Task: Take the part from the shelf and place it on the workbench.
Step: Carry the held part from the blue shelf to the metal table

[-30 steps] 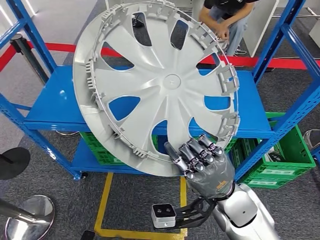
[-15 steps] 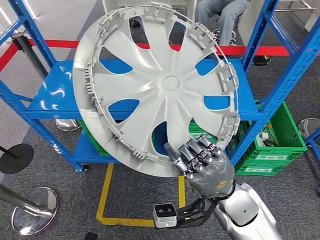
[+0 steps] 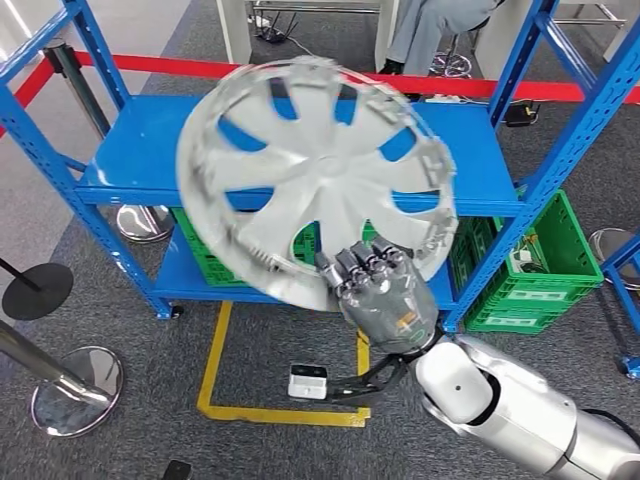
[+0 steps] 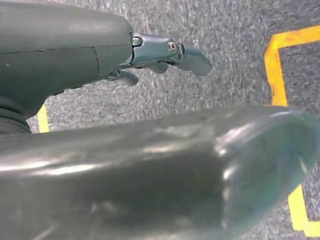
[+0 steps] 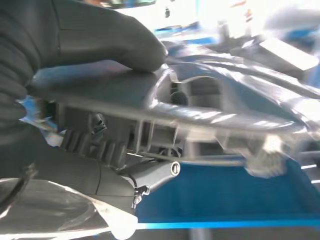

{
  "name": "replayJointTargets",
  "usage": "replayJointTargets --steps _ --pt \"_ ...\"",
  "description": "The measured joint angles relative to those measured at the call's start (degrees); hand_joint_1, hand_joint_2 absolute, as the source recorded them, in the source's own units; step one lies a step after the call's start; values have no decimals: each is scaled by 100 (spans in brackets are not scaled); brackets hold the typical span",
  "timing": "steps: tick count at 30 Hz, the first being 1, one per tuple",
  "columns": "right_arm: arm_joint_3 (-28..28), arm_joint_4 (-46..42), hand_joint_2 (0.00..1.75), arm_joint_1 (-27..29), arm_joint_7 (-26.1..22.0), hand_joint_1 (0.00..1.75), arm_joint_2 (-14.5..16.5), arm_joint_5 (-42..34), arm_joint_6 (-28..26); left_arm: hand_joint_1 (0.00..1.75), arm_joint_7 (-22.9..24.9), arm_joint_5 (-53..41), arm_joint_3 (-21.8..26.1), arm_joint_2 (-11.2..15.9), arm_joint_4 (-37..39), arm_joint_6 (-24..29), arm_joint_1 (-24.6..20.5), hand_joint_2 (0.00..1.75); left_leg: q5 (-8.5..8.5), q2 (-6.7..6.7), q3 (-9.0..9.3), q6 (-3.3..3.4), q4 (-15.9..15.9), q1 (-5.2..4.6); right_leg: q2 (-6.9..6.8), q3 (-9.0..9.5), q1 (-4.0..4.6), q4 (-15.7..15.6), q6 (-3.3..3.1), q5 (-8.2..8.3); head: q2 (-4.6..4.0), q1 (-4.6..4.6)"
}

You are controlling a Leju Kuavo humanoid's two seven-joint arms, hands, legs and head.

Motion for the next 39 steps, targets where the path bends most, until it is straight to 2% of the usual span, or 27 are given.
replayJointTargets --steps 2,3,4,5,7,9,10,11,13,14,17,18,19,20,22,24,25,27,28,30,32,33,34,35,36,38,39 --pt "203 48 175 -58 -107 175 -62 -1 96 0 0 0 0 -8 0 0 -2 0 138 -8 -189 34 10 -9 1 -197 1 741 34 -528 0 15" --pt "265 71 175 -74 -160 175 -81 -1 140 0 0 0 0 -11 0 1 5 0 207 -10 -285 34 16 -15 1 -242 2 1066 43 -640 0 15" --pt "314 95 175 -86 -203 175 -98 -1 169 0 0 -1 0 -12 0 1 11 0 274 -11 -377 31 24 -21 1 -214 3 1238 47 -616 0 15" --pt "350 121 175 -96 -227 175 -113 -2 182 0 0 -2 0 -13 0 1 16 0 336 -11 -463 25 34 -25 0 -87 4 1197 41 -479 0 16" --pt "389 177 175 -115 -227 175 -136 -3 181 0 0 -11 0 -20 0 2 19 0 450 -13 -610 -2 55 -35 -1 448 12 563 -4 -207 0 17" --pt "399 232 175 -159 -183 175 -149 -8 166 0 0 -23 0 -29 0 4 18 0 558 -8 -706 -51 78 -54 0 1047 34 -290 -55 -244 0 13" --pt "406 256 175 -185 -161 175 -153 -10 158 0 0 -28 0 -32 0 5 17 0 614 0 -736 -81 80 -57 5 1207 48 -548 -77 -308 0 12" --pt "417 278 175 -205 -148 175 -155 -12 149 0 0 -31 0 -33 0 6 17 0 672 8 -758 -112 76 -58 10 1244 60 -654 -97 -324 0 11" --pt "449 315 175 -225 -142 175 -158 -10 136 0 1 -35 0 -32 4 7 25 0 658 10 -808 -182 99 -40 -3 1131 49 -657 -183 -233 0 13" --pt "465 330 175 -229 -143 175 -159 -8 132 0 2 -35 0 -32 6 7 33 0 502 4 -853 -221 203 -31 -15 1075 38 -658 -232 -173 0 5" --pt "505 372 175 -236 -144 175 -159 -8 128 0 6 -34 0 -32 9 7 47 0 -349 -9 -1093 -324 1145 6 -37 861 26 -645 -301 31 0 -14" --pt "519 387 175 -235 -143 175 -159 -8 128 0 7 -33 0 -32 9 7 47 0 -503 -8 -1143 -345 1508 17 -39 761 26 -628 -298 100 0 -15" --pt "532 402 175 -234 -142 175 -159 -8 128 0 7 -33 0 -32 9 7 46 0 -512 -9 -1126 -356 1738 26 -40 659 25 -603 -289 160 0 -15" --pt "543 414 175 -234 -141 175 -159 -8 128 0 7 -34 0 -32 9 7 45 0 -406 -9 -1020 -360 1776 34 -41 556 24 -572 -276 212 0 -16" --pt "563 431 175 -237 -115 175 -161 -8 125 0 7 -34 0 -29 9 7 40 0 -140 -12 -533 -337 1246 43 -39 379 23 -497 -238 295 0 -17" --pt "586 437 175 -252 -42 175 -162 -9 110 0 5 -35 0 -24 8 7 28 0 -182 -25 15 -278 443 31 -38 265 35 -437 -180 371 0 -15" --pt "603 439 175 -263 -8 175 -163 -9 96 0 3 -36 0 -21 8 7 22 0 -250 -33 161 -241 190 19 -41 234 37 -429 -144 418 0 -14" --pt "637 443 175 -275 17 175 -164 -9 56 0 -1 -36 0 -19 9 7 22 0 -250 -37 182 -159 44 0 -47 199 31 -453 -72 520 0 -10" --pt "655 444 175 -278 14 175 -167 -8 37 0 -2 -37 1 -17 10 7 24 0 -191 -25 141 -112 28 0 -43 170 22 -446 -43 505 0 -10" --pt "680 446 175 -277 8 175 -172 -8 16 0 -2 -37 2 -15 13 7 24 0 -52 0 18 -18 -4 10 -23 27 14 -176 -2 166 0 -2" --pt "701 449 175 -276 7 175 -174 -8 14 0 -2 -38 2 -15 13 7 18 0 84 10 -154 35 1 0 -11 -189 10 538 24 -410 0 7" --pt "712 451 175 -274 6 175 -174 -8 14 0 -2 -38 2 -16 13 7 18 0 151 10 -242 42 7 -10 -9 -263 9 919 34 -591 0 7" --pt "722 452 175 -272 2 175 -174 -8 13 0 -2 -38 2 -16 13 7 19 0 216 10 -330 45 13 -20 -9 -279 10 1184 38 -637 0 6" --pt "728 452 175 -269 -3 175 -174 -8 10 0 -2 -38 2 -14 13 7 19 0 278 10 -416 43 19 -30 -9 -202 10 1257 32 -553 0 7" --pt "730 453 175 -268 -11 175 -174 -8 7 0 -2 -37 2 -13 13 7 20 0 338 9 -495 39 23 -39 -9 -25 13 1124 13 -396 0 6" --pt "720 451 175 -274 -31 175 -174 -9 -3 0 -2 -37 3 -10 13 5 20 0 448 1 -626 17 35 -61 -9 599 34 359 -51 -179 0 7" --pt "706 448 175 -275 -43 175 -174 -9 -11 0 -2 -38 4 -9 13 4 21 0 503 0 -674 -4 42 -71 -12 919 47 -99 -77 -198 0 2"
